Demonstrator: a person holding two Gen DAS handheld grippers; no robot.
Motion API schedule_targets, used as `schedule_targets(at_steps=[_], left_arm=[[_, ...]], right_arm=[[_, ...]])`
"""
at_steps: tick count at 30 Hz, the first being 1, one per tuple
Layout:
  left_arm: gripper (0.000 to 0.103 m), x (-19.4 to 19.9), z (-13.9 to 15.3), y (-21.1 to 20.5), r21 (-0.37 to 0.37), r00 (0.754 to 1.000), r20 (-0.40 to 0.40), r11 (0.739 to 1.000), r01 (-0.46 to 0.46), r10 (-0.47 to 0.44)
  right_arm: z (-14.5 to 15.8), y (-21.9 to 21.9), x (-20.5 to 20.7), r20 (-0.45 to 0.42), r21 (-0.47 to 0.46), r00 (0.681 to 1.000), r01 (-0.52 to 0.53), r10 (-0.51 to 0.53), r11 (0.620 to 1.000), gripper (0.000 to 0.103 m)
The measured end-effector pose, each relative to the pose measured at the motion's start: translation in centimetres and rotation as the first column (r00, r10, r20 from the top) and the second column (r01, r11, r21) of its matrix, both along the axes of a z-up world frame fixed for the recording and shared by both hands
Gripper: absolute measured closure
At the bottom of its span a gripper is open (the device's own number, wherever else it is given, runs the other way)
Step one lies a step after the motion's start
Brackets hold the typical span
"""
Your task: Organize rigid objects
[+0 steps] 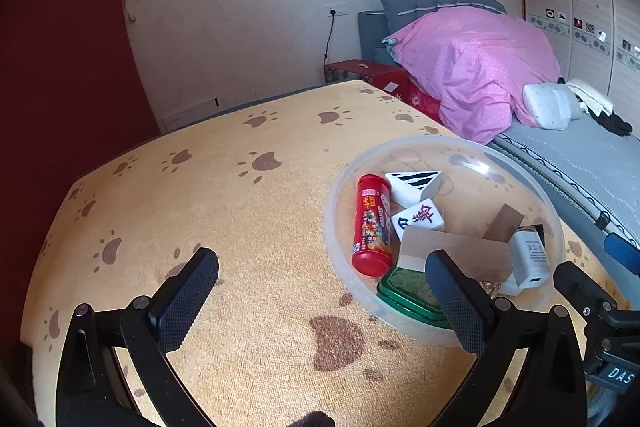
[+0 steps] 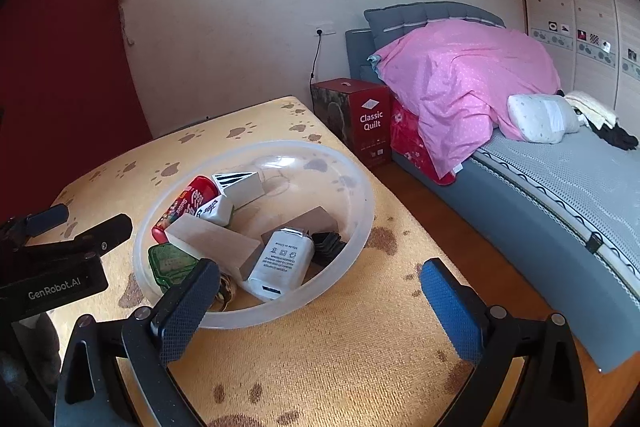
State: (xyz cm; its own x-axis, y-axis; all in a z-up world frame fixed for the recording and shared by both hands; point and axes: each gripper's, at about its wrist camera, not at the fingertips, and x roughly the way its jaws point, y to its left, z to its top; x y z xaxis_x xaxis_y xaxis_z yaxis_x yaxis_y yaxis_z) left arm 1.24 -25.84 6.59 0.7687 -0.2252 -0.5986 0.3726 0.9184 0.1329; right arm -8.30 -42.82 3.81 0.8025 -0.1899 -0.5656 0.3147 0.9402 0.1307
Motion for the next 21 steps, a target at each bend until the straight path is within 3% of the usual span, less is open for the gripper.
schedule_targets(at_steps=[13,21], left_arm=[[0.000,-0.4,-0.4,-0.1,0.105,0.996,0.031,0.991,-0.082,0.079],[0.000,-0.5,-0.5,-0.2,0.105,0.998,0.019,0.992,-0.067,0.065]], right_arm=[[0.0,2.1,0.1,-0.009,-0.100,0.999,-0.048,0.047,0.994,0.000],[-0.1,2.5,0.2,-0.017,-0.108,0.998,-0.060,0.058,0.992,0.000]])
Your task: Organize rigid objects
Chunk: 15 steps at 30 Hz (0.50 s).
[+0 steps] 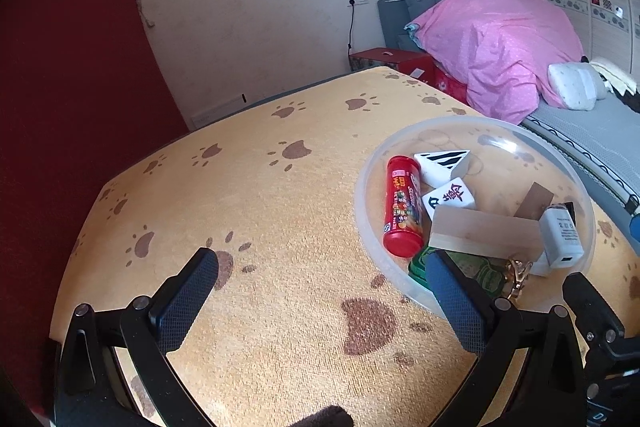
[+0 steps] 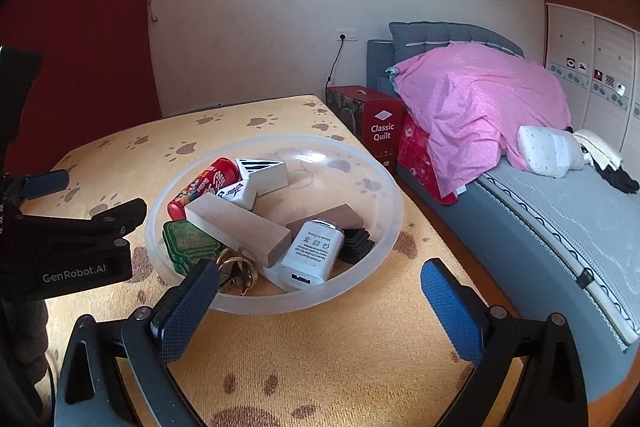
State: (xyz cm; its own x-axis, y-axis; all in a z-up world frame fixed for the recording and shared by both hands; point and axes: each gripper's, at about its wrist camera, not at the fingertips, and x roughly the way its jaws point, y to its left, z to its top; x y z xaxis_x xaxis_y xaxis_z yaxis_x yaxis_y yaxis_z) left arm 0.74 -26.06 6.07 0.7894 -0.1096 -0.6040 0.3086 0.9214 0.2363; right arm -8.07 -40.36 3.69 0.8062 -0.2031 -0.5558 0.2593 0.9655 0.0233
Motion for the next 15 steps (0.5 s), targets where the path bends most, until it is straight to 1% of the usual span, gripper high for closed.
schedule_targets(at_steps=[9,15], left_arm=[[0.000,0.04,-0.18,-0.12,-0.004,1.000,-0.012,1.000,0.017,-0.017],[0.000,0.17,-0.41,-0.15,-0.008,1.000,-0.025,1.000,0.010,-0.011]], right_arm=[[-0.04,0.19,0.03,-0.004,-0.005,1.000,-0.004,0.004,1.000,0.000],[-0.09,0.41,0.05,-0.009,-0.008,1.000,-0.010,0.010,1.000,0.000]])
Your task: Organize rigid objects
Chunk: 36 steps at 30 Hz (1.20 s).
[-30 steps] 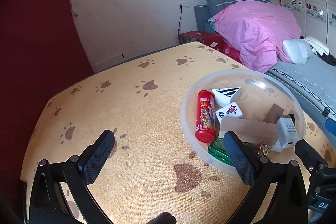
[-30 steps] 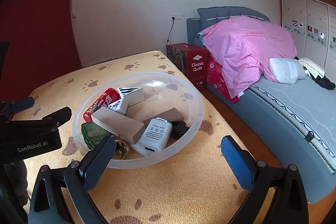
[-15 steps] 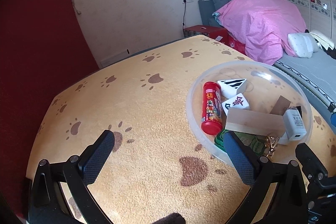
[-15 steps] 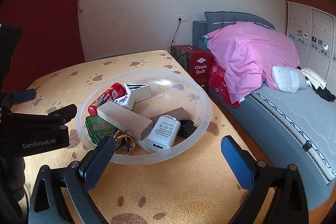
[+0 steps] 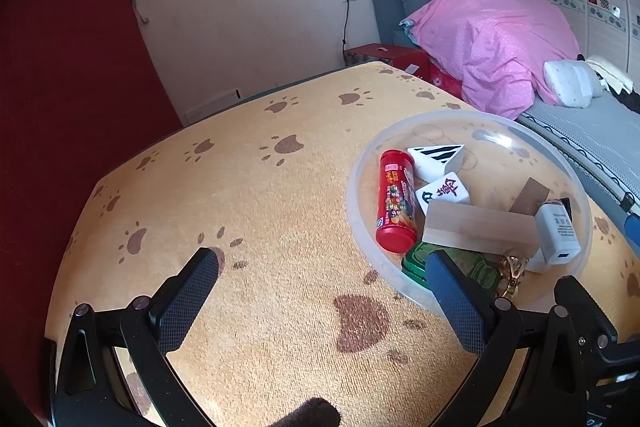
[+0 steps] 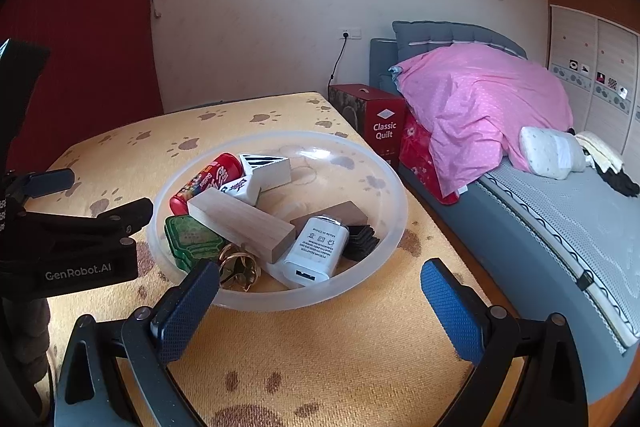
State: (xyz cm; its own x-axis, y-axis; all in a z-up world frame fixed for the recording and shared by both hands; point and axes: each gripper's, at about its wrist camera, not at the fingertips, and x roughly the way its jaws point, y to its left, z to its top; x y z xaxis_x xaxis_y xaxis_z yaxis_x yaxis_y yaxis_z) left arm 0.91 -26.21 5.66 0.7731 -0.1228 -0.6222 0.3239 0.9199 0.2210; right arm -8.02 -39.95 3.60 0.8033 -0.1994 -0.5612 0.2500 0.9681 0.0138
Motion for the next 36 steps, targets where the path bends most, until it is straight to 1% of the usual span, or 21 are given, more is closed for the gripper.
schedule_targets(at_steps=[36], left_arm=[[0.000,-0.48,-0.61,-0.40,0.007,1.000,-0.005,1.000,0.018,-0.018]], right_arm=[[-0.35,0.45,0.19,-0.011,0.006,1.000,-0.013,0.014,1.000,0.000]])
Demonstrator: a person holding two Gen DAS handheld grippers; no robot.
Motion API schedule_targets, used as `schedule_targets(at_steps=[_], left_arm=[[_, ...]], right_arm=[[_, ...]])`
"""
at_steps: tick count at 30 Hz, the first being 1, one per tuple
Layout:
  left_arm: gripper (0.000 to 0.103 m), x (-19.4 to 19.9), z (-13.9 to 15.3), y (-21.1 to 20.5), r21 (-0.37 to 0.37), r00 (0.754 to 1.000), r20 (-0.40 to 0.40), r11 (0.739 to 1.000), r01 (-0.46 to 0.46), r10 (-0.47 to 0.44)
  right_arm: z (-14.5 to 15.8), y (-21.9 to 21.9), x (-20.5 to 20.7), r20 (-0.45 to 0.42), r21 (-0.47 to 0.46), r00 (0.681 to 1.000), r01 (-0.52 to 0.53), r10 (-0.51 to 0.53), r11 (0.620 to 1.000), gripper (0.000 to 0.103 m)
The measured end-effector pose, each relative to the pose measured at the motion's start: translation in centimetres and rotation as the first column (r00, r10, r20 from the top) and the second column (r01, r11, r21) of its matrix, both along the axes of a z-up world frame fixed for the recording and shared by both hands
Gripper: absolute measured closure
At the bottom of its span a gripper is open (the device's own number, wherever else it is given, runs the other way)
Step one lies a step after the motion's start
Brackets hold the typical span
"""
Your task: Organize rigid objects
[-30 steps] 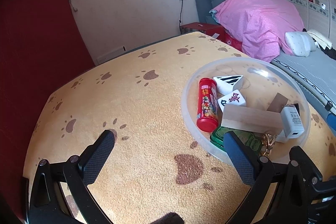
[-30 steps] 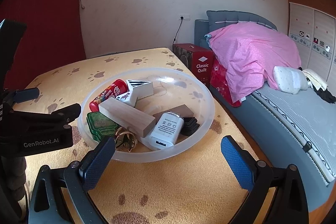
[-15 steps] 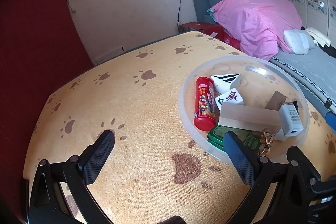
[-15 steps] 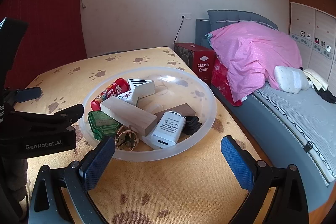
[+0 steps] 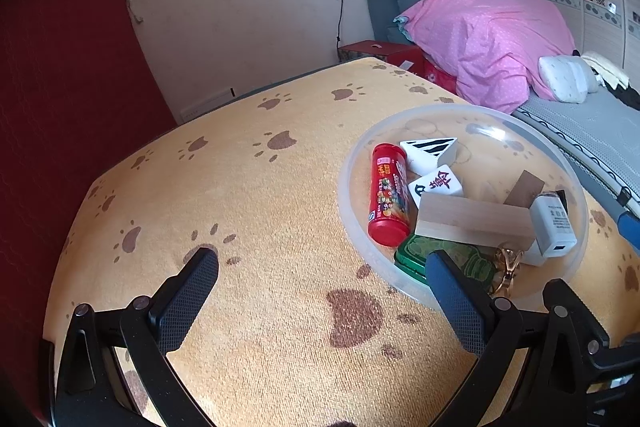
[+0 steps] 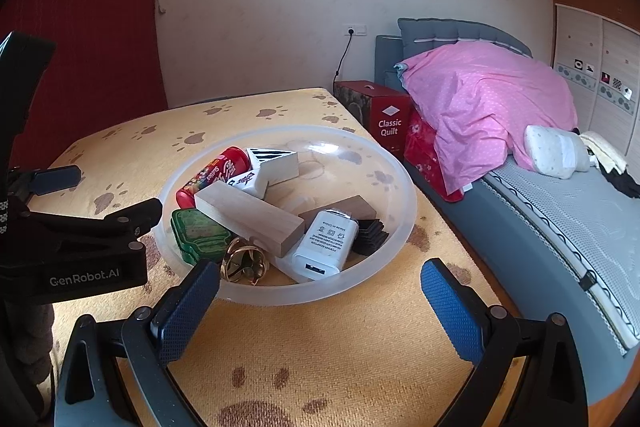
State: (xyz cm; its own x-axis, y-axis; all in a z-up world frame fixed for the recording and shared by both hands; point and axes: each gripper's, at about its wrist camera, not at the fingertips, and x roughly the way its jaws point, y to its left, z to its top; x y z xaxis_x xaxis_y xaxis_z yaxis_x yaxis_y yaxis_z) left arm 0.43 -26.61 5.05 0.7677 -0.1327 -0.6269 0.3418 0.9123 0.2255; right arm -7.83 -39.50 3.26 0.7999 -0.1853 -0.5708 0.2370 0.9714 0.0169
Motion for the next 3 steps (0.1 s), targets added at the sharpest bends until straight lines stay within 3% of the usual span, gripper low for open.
schedule_targets(at_steps=[3], left_arm=[[0.000,-0.08,-0.05,-0.03,0.000,1.000,-0.002,1.000,-0.002,0.002]], right_arm=[[-0.18,0.18,0.08,-0.003,0.001,1.000,-0.005,0.005,1.000,0.000]])
